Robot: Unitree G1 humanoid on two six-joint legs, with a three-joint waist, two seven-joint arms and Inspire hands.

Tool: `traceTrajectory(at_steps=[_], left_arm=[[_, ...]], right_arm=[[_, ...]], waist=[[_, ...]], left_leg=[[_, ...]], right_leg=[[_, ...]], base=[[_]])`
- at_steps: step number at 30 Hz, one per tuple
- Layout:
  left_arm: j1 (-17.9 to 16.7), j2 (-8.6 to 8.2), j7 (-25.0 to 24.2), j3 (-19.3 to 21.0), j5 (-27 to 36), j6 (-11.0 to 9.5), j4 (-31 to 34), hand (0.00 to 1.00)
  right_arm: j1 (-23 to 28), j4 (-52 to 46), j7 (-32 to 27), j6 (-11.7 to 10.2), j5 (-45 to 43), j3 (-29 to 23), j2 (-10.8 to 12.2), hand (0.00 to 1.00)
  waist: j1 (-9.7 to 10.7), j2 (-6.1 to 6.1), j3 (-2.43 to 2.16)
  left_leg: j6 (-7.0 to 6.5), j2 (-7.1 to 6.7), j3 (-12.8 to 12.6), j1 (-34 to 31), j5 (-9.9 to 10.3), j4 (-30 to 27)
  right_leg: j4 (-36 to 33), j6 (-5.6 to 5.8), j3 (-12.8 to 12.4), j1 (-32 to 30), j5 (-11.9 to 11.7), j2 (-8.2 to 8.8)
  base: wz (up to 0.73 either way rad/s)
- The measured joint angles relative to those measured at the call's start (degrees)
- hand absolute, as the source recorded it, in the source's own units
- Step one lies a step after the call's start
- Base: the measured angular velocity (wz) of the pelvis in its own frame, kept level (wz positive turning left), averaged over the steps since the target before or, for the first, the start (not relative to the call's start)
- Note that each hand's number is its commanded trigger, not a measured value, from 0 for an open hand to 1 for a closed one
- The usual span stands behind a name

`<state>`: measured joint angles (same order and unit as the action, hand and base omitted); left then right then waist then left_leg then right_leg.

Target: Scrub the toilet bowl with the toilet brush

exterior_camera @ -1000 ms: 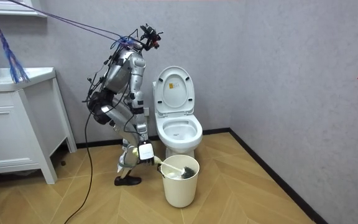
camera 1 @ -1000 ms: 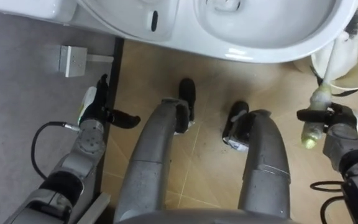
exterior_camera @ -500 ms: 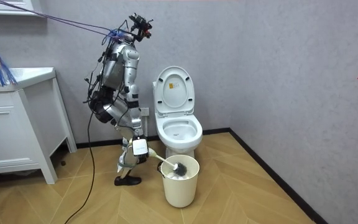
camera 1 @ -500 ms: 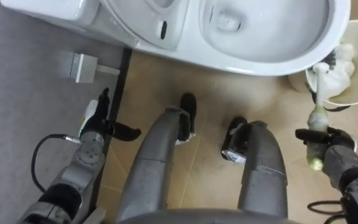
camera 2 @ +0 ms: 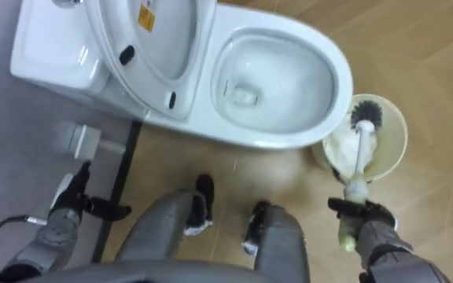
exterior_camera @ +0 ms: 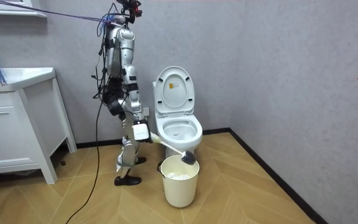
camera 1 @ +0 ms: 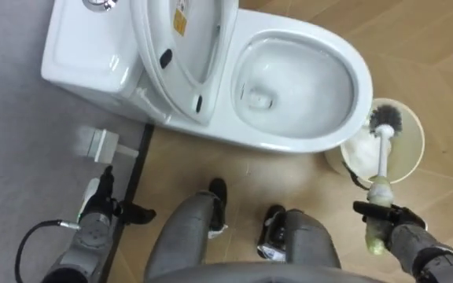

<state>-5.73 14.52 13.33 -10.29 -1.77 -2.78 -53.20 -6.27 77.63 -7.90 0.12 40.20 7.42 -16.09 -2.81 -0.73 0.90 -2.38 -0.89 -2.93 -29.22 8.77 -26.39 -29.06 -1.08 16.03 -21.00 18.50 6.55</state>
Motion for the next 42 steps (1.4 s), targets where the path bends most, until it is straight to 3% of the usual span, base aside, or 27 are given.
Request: traceTrajectory(at_steps=[2, 6, 9, 13, 20, 26, 30, 32, 34, 37, 42], left_arm=[[-1.57, -0.03, 0.0, 0.59, -0.04, -0.01, -0.04, 0.0], [-6.15, -0.66, 0.06, 5.1, -1.21, 0.02, 0.64, 0.0], [-8.48, -0.93, 0.08, 7.87, -1.42, -0.05, 2.91, 0.0], [-10.02, -2.44, 0.29, 11.96, -2.94, -0.21, 4.56, 0.0], [-14.08, -2.89, 0.79, 13.2, -13.71, -1.2, 17.0, 0.0], [-17.81, -3.13, 0.75, 13.36, -21.86, -1.5, 32.35, 0.0], [-20.07, -3.2, 1.02, 13.68, -25.3, -1.41, 40.59, 0.0], [-20.79, -3.18, 1.3, 13.63, -26.04, -2.31, 46.14, 0.0], [-20.69, -3.19, 2.4, 13.56, -27.01, -5.22, 50.34, 0.0], [-20.29, -3.0, 3.51, 13.16, -30.31, -6.9, 53.37, 0.0], [-19.43, -2.6, 4.7, 12.06, -36.91, -7.7, 53.44, 0.0]], right_arm=[[1.73, -0.07, 0.46, 0.08, 0.02, -0.5, 0.39, 1.0], [5.39, -0.52, 0.73, 0.1, 0.09, -3.29, 1.76, 1.0], [7.91, -2.04, 1.08, 0.08, -0.3, -4.83, 1.91, 1.0], [9.75, -2.58, 1.15, 0.02, -4.67, -6.57, 2.59, 1.0], [10.7, -6.78, 1.56, -0.24, -11.8, -7.14, 2.68, 1.0], [9.68, -8.6, 3.13, -0.99, -17.91, -7.07, 2.69, 1.0], [9.53, -8.77, 3.27, -2.86, -19.17, -7.0, 2.81, 1.0], [9.49, -8.76, 3.52, -3.15, -20.98, -7.0, 2.86, 1.0], [8.91, -8.76, 3.9, -4.19, -23.77, -7.03, 2.86, 1.0], [8.46, -8.79, 4.51, -4.65, -27.22, -6.92, 2.86, 1.0], [9.24, -8.84, 5.61, -6.03, -30.97, -6.92, 2.64, 1.0]], waist=[[0.09, 0.31, -0.09], [1.25, 1.37, -0.74], [1.48, 1.82, -0.8], [1.71, 2.49, -0.52], [1.13, 2.77, -0.71], [0.53, 2.47, -0.77], [-0.74, 2.24, -0.92], [-1.01, 2.32, -0.86], [-1.28, 2.37, -0.81], [-1.02, 2.09, -0.94], [-0.66, 1.71, -0.89]], left_leg=[[0.0, -0.01, 0.05, 3.61, 0.0, 2.28], [0.01, -0.85, 0.02, 11.13, 0.16, 6.36], [0.1, -1.43, 0.25, 14.61, 0.94, 7.2], [0.37, -1.9, 0.76, 19.09, 1.32, 8.85], [0.6, -1.85, 0.99, 21.1, 1.59, 8.85], [0.57, -1.93, 1.76, 21.33, 1.61, 8.54], [0.58, -1.89, 2.87, 21.71, 1.59, 8.56], [0.58, -2.19, 3.71, 21.6, 1.59, 8.26], [0.58, -2.67, 4.04, 21.67, 1.59, 8.25], [0.58, -2.81, 4.43, 21.68, 1.59, 8.35], [0.58, -2.75, 4.49, 21.9, 1.59, 8.38]], right_leg=[[3.55, 0.51, -0.16, 4.05, -0.79, -0.77], [9.97, 1.47, 0.04, 12.41, -1.79, -1.18], [12.67, 1.78, 0.84, 16.79, -1.98, -1.27], [14.99, 1.97, 1.44, 22.0, -2.09, -1.36], [16.36, 1.87, 1.87, 24.83, -2.15, -1.68], [16.97, 1.9, 2.66, 25.57, -2.13, -1.78], [17.41, 1.91, 3.2, 26.31, -2.39, -1.8], [17.43, 1.92, 4.04, 26.9, -2.39, -1.8], [17.44, 1.93, 4.42, 27.13, -2.38, -1.77], [17.54, 1.93, 4.54, 27.21, -2.38, -1.77], [17.63, 1.91, 4.42, 27.48, -2.42, -1.9]], base=[[0.02], [0.03], [0.08], [0.07], [0.04], [0.07], [0.09], [0.27], [0.06], [0.01], [0.01]])
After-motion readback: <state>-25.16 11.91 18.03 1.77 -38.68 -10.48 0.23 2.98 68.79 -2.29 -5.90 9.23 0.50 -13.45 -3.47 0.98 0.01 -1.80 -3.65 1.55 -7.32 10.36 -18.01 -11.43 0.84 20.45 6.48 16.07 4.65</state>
